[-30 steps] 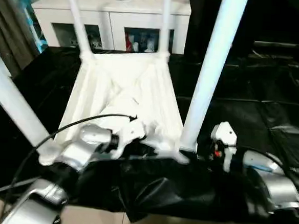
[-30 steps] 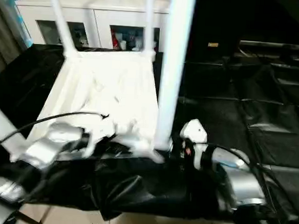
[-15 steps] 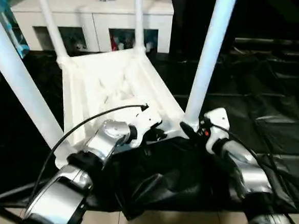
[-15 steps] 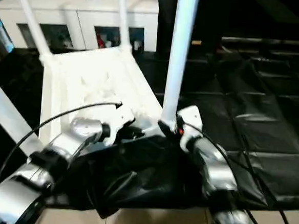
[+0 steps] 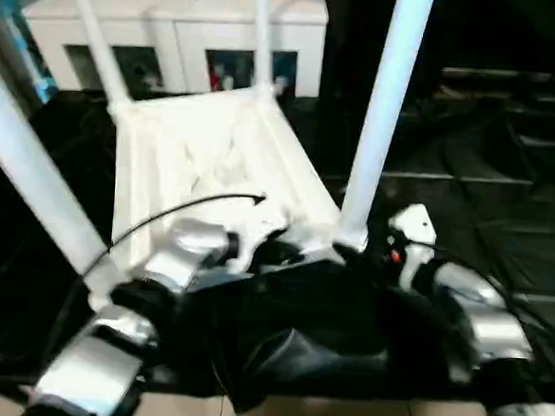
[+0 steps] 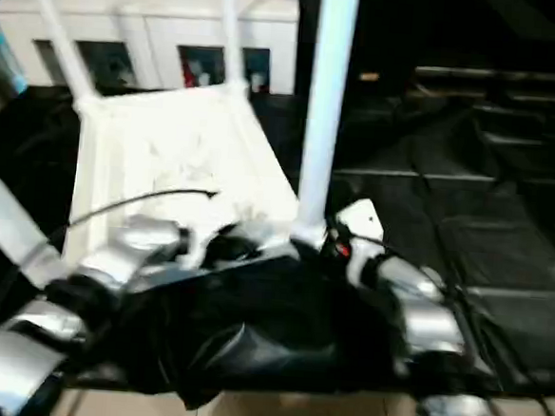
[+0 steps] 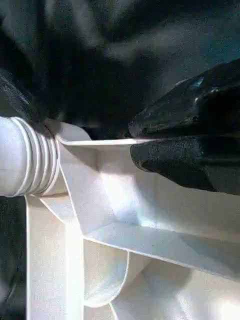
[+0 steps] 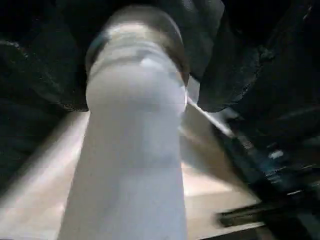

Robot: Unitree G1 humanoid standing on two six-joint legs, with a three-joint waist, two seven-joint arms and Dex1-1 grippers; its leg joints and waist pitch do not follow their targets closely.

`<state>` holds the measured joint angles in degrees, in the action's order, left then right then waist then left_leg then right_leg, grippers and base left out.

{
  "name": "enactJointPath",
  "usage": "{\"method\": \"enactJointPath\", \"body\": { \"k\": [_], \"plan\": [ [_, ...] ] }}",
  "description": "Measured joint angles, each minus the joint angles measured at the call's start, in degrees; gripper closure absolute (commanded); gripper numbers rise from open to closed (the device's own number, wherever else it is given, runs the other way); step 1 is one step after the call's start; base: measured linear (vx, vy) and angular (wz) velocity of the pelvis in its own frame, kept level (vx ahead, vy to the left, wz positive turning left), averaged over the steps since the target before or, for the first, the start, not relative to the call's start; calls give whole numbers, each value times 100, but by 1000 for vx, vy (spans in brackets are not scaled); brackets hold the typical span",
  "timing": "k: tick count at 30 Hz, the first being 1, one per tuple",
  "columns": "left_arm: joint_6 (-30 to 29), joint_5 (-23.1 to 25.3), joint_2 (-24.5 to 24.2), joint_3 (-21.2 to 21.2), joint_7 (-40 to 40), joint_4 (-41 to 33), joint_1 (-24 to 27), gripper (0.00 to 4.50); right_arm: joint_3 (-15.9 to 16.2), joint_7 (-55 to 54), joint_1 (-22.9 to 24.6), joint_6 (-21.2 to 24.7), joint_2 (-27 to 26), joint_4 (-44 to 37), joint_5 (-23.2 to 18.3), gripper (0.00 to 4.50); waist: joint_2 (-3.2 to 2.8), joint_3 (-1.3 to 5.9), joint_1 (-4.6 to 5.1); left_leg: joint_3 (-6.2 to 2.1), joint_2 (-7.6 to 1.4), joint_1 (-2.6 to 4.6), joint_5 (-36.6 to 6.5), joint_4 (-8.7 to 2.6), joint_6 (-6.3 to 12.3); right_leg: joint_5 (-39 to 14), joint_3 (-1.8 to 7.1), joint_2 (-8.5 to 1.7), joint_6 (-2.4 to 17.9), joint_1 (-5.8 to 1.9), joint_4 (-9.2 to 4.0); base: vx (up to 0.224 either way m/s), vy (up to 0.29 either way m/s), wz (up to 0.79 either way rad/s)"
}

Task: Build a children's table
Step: Rotate leg to tighten

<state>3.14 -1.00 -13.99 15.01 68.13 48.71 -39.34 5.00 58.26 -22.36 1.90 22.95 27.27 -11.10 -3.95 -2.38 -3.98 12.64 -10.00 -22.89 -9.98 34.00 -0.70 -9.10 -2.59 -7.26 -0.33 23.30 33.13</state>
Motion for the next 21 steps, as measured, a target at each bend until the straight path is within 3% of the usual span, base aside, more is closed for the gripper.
{"method": "enactJointPath", "body": {
  "k": [2, 4, 12, 21],
  "plan": [
    [3, -28, -26, 13, 303, -46, 8, 450, 97, 306, -1, 20, 90, -145, -46, 72, -4, 3, -109, 5, -5, -3, 0, -7, -1, -10, -4, 0, -15, 4, 3, 52, -24, 4],
    [6, -37, -44, 30, 470, -75, 8, 450, 146, 466, -3, 22, 111, -219, -51, 72, -5, 3, -156, 11, -6, -8, 0, -7, 0, -23, -2, 0, -35, 5, 3, 0, 0, 0],
    [15, -160, -258, 53, 974, -86, 16, 450, 281, 1093, 9, 94, 345, -261, -108, 88, 17, -9, -183, 24, -4, -20, -4, -3, 6, -38, 3, -6, -31, 14, -1, 0, 0, 0],
    [67, -154, -275, 54, 1075, -76, 33, 450, 312, 1097, 9, 142, 346, -261, -154, 159, 19, -10, -188, 24, -4, -19, -3, 1, 5, -37, 5, -6, -31, 13, 2, 0, 0, 0]
  ]
}}
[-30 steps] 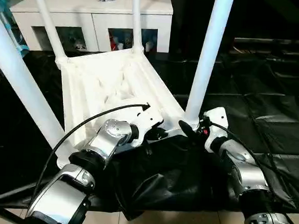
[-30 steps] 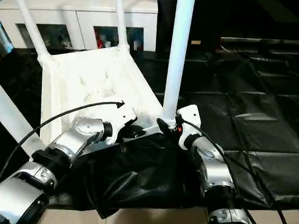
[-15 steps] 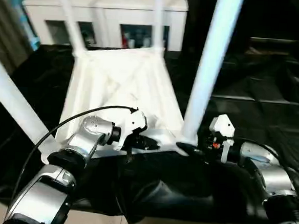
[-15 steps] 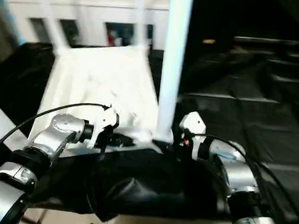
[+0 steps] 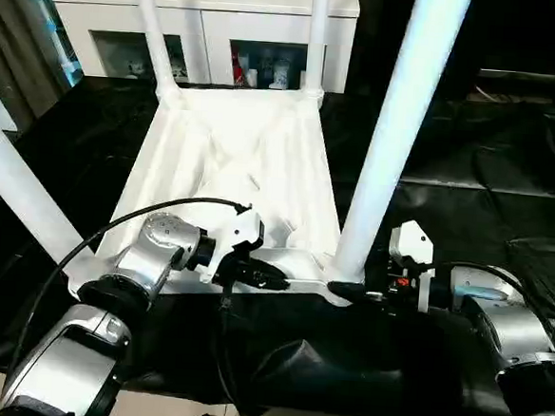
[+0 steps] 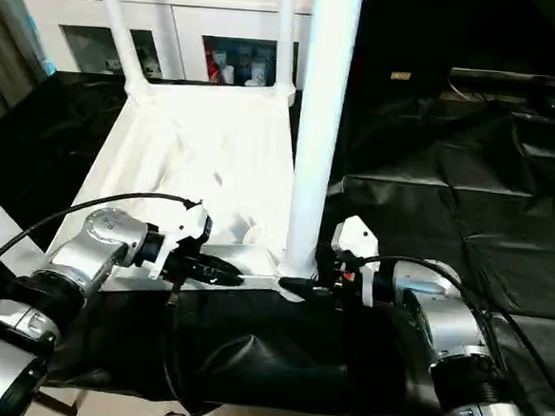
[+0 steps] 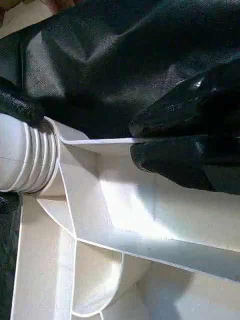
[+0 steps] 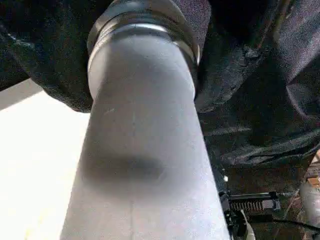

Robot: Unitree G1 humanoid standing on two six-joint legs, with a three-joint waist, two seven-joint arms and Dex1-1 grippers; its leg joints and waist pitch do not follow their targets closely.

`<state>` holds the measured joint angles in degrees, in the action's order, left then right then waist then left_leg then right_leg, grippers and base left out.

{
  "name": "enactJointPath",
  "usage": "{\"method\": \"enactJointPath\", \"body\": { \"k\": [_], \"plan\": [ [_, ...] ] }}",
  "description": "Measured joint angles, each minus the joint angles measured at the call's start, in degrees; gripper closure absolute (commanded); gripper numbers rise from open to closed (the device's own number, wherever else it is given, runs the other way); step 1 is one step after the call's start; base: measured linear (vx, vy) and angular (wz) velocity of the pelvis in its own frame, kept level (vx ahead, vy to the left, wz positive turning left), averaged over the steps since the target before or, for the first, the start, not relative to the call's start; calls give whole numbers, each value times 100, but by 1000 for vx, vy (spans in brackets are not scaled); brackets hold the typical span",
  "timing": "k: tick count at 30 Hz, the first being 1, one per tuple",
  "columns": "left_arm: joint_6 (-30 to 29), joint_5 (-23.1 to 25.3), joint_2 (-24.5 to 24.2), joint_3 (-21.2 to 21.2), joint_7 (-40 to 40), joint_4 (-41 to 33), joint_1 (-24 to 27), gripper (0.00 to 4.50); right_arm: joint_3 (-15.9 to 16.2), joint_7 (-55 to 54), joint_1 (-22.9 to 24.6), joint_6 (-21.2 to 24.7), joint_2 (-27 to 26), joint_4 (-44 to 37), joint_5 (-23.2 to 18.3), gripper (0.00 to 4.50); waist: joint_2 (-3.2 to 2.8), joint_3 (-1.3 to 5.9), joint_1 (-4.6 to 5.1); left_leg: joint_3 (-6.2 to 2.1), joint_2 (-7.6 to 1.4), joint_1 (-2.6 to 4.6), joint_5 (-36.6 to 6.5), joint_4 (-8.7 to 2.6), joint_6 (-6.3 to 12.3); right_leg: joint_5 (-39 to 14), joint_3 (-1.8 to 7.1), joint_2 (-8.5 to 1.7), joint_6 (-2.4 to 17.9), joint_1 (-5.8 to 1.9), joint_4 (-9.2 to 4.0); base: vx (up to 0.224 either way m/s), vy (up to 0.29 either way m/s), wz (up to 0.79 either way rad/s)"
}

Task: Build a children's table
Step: Rotate leg to tighten

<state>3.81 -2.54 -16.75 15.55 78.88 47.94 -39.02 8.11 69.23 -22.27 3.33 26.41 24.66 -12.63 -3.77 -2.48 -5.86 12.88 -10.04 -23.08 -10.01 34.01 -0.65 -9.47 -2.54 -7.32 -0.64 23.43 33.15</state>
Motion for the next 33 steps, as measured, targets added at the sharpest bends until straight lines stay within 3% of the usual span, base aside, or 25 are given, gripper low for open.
{"method": "enactJointPath", "body": {
  "k": [6, 10, 17, 21, 23, 25, 33],
  "plan": [
    [93, 30, 27, 1, -35, 33, 2, 450, -57, -19, 105, 42, -55, -40, -49, 177, -1, 1, -27, 0, 0, 1, 0, 0, 0, 0, 0, 0, 0, -1, 0, 0, 0, 0],
    [241, 246, 240, -27, -835, 235, -110, 450, -345, -945, 184, -13, -476, 138, 45, 178, 2, 5, -18, -1, 0, 17, 0, 4, -1, 8, 4, 1, 10, -14, 3, 0, 0, 0],
    [29, 517, 788, -216, -2615, 586, -290, 450, -764, -3449, -347, -206, -1527, 1091, 400, 180, 13, 5, 260, -8, 12, 49, 1, 2, -4, -7, 14, 0, -14, -32, -15, 0, 0, 0],
    [-34, 653, 1046, -266, -3192, 803, -431, 450, -845, -4294, -650, -347, -1815, 1509, 633, 180, 14, 4, 338, -16, 17, 53, 1, 1, -4, -10, 10, 0, -20, -37, -35, 0, 0, 0],
    [-23, 675, 1060, -270, -3224, 812, -432, 450, -858, -4307, -675, -446, -1835, 1600, 662, 180, 13, 5, 352, -19, 17, 53, 1, -7, -4, -11, 7, 1, -20, -45, -52, 0, 0, 0],
    [-8, 681, 1060, -272, -3207, 811, -432, 450, -887, -4286, -670, -536, -1853, 1640, 640, 124, 12, 5, 353, -18, 19, 52, 1, -9, -4, -10, 9, 1, -20, -47, -58, 0, 0, 0],
    [97, 654, 943, -304, -2560, 744, -395, 450, -933, -3182, -441, -667, -1521, 1417, 460, 100, 9, 7, 312, -14, 18, 52, 1, -17, -4, -1, 13, 1, -10, -46, -30, 0, 0, 0]
  ]
}}
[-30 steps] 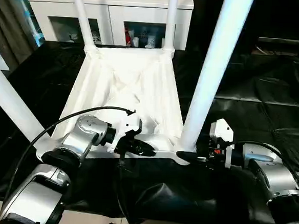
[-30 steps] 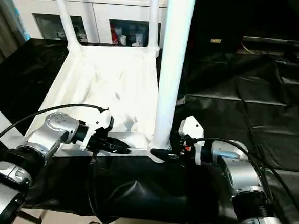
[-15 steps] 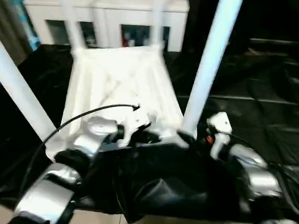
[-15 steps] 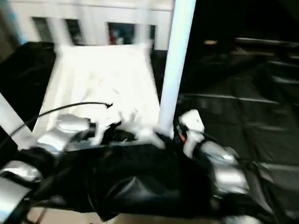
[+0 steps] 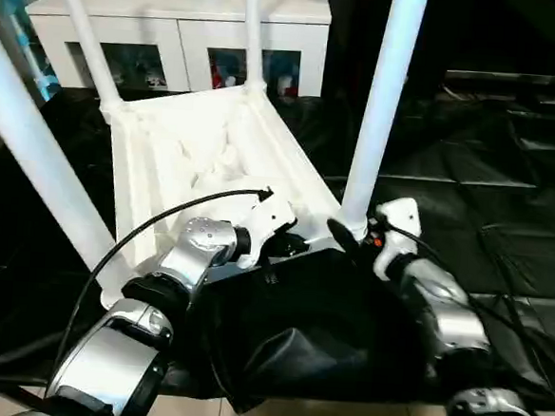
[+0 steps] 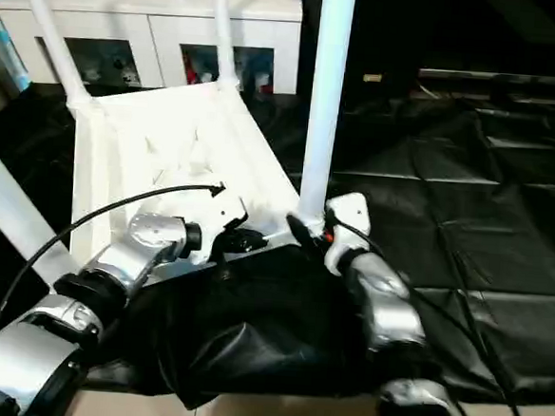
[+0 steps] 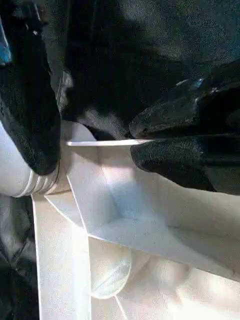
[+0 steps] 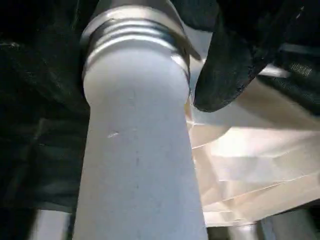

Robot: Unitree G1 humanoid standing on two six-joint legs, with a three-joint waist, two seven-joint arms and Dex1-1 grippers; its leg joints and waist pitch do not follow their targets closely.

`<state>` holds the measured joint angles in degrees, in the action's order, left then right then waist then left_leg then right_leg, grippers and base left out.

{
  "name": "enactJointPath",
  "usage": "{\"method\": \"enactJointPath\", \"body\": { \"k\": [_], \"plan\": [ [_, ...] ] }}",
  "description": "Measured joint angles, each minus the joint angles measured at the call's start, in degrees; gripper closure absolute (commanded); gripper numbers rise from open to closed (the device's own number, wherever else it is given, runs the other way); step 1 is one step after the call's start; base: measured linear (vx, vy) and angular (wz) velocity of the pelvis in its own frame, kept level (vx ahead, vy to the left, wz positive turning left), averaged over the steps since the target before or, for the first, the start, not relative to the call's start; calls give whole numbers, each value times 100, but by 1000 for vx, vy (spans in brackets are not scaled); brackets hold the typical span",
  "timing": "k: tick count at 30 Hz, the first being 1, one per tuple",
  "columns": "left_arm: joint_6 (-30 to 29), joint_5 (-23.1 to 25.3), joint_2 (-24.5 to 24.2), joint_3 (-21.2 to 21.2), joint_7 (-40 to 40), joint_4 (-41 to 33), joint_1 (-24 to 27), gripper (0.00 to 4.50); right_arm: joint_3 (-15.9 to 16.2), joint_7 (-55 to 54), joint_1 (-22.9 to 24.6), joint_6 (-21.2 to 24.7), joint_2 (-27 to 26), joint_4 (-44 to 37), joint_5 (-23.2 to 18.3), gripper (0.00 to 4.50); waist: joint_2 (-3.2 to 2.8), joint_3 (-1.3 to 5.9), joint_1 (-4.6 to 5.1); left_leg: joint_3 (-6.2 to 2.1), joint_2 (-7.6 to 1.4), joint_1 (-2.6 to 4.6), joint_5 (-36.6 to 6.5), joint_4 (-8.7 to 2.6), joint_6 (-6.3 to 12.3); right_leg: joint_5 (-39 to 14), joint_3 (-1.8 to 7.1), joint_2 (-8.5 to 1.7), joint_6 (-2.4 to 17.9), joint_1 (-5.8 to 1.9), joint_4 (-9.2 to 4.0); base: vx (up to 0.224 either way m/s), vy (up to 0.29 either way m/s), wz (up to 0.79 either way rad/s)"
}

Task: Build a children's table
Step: Rotate leg to tighten

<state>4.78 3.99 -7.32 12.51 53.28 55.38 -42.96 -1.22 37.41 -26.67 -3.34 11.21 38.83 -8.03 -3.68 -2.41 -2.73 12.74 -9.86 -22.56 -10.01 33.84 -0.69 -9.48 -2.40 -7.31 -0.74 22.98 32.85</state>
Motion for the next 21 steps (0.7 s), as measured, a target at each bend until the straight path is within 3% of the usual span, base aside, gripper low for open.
{"method": "enactJointPath", "body": {
  "k": [5, 7, 12, 19, 21],
  "plan": [
    [232, -278, -336, 9, 1098, -238, 202, 450, 248, 1248, 136, 68, 457, -303, -212, 100, -5, 2, -111, -1, -22, -6, 0, -13, -1, 8, -24, 7, -1, 19, 32, 11, -4, 0],
    [229, -377, -433, 29, 1498, -290, 213, 450, 417, 1773, 142, 164, 685, -470, -288, 100, -6, 2, -226, 5, -26, -15, 1, -16, 1, -2, -26, 7, -15, 28, 33, 0, 0, 0],
    [252, -444, -609, 69, 2240, -346, 217, 450, 688, 2757, 190, 324, 1037, -857, -357, 100, 1, -1, -363, 11, -24, -56, 8, 8, 38, -23, -27, 0, -3, 44, 31, 0, 0, 0],
    [194, -495, -777, 124, 2698, -465, 273, 450, 932, 3430, 237, 475, 1356, -1110, -361, 100, 32, -21, -368, 15, -16, -56, -12, 28, 22, -14, -13, -7, 12, 42, 35, 0, 0, 0],
    [164, -504, -792, 124, 2794, -481, 286, 450, 965, 3551, 249, 570, 1413, -1160, -375, 133, 36, -24, -367, 15, -17, -53, -12, 28, 21, -12, -12, -7, 14, 41, 37, 0, 0, 0]
  ]
}}
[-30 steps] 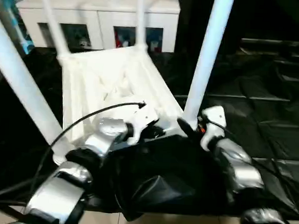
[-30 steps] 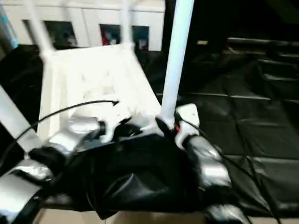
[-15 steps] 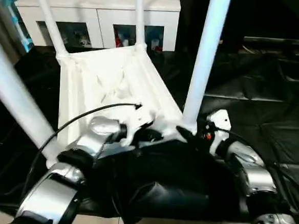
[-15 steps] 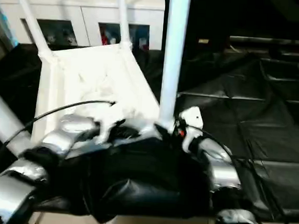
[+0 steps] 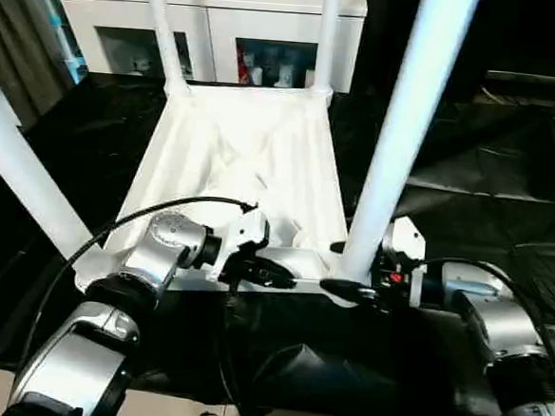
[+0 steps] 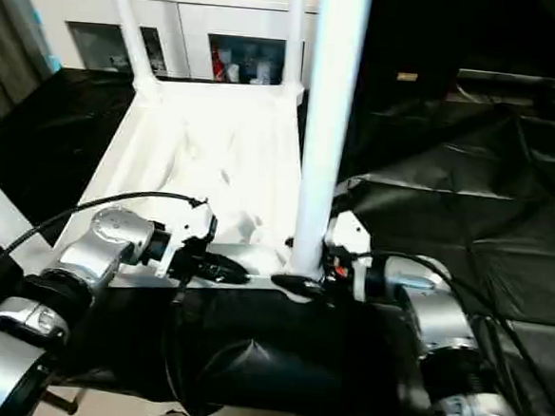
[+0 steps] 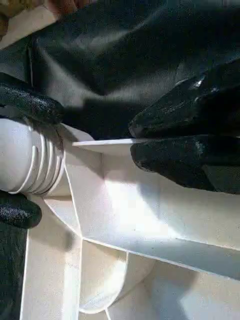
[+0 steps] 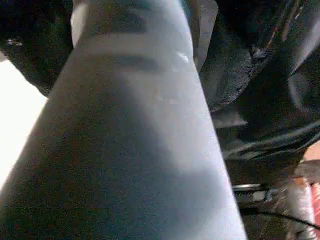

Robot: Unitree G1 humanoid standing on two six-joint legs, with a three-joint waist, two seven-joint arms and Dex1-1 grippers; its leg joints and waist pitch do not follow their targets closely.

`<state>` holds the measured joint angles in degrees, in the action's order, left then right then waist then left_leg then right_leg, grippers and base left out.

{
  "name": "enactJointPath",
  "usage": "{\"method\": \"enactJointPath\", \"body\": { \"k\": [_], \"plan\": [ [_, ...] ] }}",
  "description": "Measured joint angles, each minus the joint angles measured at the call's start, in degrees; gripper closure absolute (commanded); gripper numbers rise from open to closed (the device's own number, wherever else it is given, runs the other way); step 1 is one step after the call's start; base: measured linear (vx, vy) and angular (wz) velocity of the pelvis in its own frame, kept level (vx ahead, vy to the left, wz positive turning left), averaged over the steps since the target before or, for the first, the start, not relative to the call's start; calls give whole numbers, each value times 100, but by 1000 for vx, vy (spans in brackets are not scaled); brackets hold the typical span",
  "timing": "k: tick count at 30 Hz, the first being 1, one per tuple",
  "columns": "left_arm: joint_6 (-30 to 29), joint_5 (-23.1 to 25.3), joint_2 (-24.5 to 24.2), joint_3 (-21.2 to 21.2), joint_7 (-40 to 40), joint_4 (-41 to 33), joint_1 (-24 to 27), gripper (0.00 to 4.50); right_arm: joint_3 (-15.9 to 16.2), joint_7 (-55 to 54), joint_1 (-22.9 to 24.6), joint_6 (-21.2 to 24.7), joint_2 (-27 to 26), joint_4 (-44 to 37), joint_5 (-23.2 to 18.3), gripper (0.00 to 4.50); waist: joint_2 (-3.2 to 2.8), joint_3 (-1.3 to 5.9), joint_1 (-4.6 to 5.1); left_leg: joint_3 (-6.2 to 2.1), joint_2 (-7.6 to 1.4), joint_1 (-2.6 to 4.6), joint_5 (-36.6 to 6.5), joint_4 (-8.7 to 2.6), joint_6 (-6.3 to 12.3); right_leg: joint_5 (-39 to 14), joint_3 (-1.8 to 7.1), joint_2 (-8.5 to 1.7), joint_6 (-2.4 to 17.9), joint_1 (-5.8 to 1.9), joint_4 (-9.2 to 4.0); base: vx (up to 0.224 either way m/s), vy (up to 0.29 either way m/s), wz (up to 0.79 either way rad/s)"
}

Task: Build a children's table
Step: Rotate leg to tighten

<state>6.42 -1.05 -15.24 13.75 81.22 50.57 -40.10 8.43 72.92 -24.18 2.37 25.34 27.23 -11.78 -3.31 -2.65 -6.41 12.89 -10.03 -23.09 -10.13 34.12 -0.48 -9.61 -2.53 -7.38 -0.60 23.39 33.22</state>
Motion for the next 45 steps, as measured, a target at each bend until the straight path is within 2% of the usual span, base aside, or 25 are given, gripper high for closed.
{"method": "enactJointPath", "body": {
  "k": [2, 4, 9, 14, 17, 20, 22, 25, 29, 30, 32, 34, 36, 40, 45],
  "plan": [
    [-10, -1, -8, 0, 79, -23, 20, 450, 0, 65, 7, 53, 17, -15, -31, 138, 1, -1, -2, 0, 0, 1, 0, 0, 0, 0, 0, 0, 0, 0, 1, 0, 0, 0],
    [-13, -1, -9, 0, 98, -24, 20, 450, 0, 80, 8, 103, 17, -19, -54, 170, 1, -1, -2, 0, 0, 1, 0, 0, 0, 0, 0, 0, 0, 0, 2, 0, 0, 0],
    [-5, 0, 16, 0, 91, -28, 21, 450, -15, 62, 61, 214, 35, -111, -93, 178, 2, -1, -12, 0, 0, 1, 1, 1, 0, 0, -1, 0, 0, 0, 3, 0, 0, 0],
    [74, 69, 106, 7, -122, -19, 24, 450, -177, -235, 249, 228, -101, -212, -117, 180, 2, 1, -23, 0, 0, 2, 1, 9, 1, 1, 0, 0, 1, -5, 5, 0, 0, 0],
    [125, 185, 249, 4, -690, 38, -22, 450, -401, -931, 294, 233, -334, -89, -82, 180, 5, 2, 32, 1, 0, 10, 1, 22, 0, 11, 9, 0, 16, -9, 10, 0, 0, 0],
    [95, 340, 462, -13, -1461, 222, -136, 450, -656, -2009, 235, 212, -705, 106, 73, 180, 5, 9, 129, 0, 3, 30, -1, 19, -2, 13, 14, 1, 19, -25, 5, 0, 0, 0],
    [7, 431, 633, -76, -1941, 345, -183, 450, -833, -2773, 202, 223, -1040, 237, 174, 180, 7, 10, 162, -2, 5, 67, -1, 6, -3, -7, 15, 3, -13, -54, -7, 0, 0, 0],
    [-154, 504, 896, -212, -2561, 493, -216, 450, -923, -3808, 51, 206, -1389, 447, 399, 180, 8, 9, 223, -11, 8, 107, -2, 3, -4, -24, 9, 3, -41, -61, -24, 0, 0, 0],
    [-254, 531, 1036, -222, -2937, 570, -245, 450, -973, -4428, -127, 109, -1614, 714, 577, 180, -10, 15, 331, -29, 20, 114, -2, -12, -3, -28, -6, 2, -46, -82, -93, -15, 2, 0],
    [-254, 539, 1054, -219, -2957, 582, -247, 450, -1003, -4438, -128, 81, -1632, 731, 577, 145, -19, 18, 338, -31, 21, 114, -3, -29, -3, -28, -14, 2, -46, -93, -130, 0, 0, 0],
    [-254, 545, 1067, -212, -2961, 590, -251, 450, -1017, -4429, -127, 70, -1637, 740, 573, 108, -28, 18, 364, -30, 30, 114, -3, -44, -3, -28, -9, 2, -46, -112, -177, 0, 0, 0],
    [-250, 556, 1066, -224, -2901, 590, -251, 450, -1017, -4313, -121, 70, -1635, 728, 564, 101, -31, 19, 386, -30, 38, 113, -3, -54, -2, -28, -2, 2, -46, -124, -211, 0, 0, 0],
    [-239, 567, 1060, -254, -2776, 587, -251, 450, -1017, -4049, -102, 86, -1533, 693, 526, 72, -33, 20, 397, -27, 51, 112, -3, -52, -2, -27, 16, -1, -45, -139, -213, 0, 0, 0],
    [-167, 517, 923, -237, -2280, 543, -244, 450, -879, -2967, 79, 102, -1056, 443, 380, 72, -40, 25, 355, -15, 52, 102, -3, -61, 0, -8, 29, -1, -16, -150, -194, 0, 0, 0],
    [8, 391, 575, -152, -1345, 421, -200, 450, -643, -1693, 209, 147, -595, 163, 99, 72, -33, 21, 259, -8, 27, 97, -2, -57, 0, 40, 15, 3, 54, -110, -96, 0, 0, 0]
  ]
}}
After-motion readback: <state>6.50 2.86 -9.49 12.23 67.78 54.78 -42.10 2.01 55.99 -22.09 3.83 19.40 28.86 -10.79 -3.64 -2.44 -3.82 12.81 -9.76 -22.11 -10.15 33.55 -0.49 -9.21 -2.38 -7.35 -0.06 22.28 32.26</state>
